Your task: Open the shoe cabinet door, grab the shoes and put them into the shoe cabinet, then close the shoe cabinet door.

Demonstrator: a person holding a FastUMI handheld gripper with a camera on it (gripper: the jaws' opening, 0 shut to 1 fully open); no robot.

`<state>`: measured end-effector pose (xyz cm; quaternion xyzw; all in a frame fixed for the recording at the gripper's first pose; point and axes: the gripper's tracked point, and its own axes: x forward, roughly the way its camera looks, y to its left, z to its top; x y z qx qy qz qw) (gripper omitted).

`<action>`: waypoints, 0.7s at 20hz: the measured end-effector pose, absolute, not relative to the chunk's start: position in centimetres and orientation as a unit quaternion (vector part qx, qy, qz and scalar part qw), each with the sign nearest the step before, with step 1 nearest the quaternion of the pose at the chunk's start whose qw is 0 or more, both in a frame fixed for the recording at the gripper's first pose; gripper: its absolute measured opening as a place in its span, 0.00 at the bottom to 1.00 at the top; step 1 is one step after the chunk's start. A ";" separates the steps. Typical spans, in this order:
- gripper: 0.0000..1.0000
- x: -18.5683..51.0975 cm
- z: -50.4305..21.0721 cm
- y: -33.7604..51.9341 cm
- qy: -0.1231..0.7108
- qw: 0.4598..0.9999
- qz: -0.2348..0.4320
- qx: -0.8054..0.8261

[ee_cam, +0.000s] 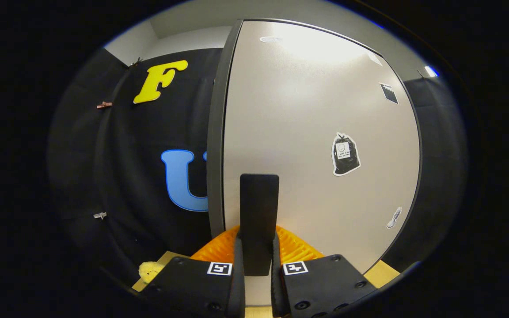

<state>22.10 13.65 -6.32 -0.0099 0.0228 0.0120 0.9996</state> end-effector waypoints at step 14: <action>0.15 10.1 -4.6 10.0 0.035 0.999 0.038 -0.004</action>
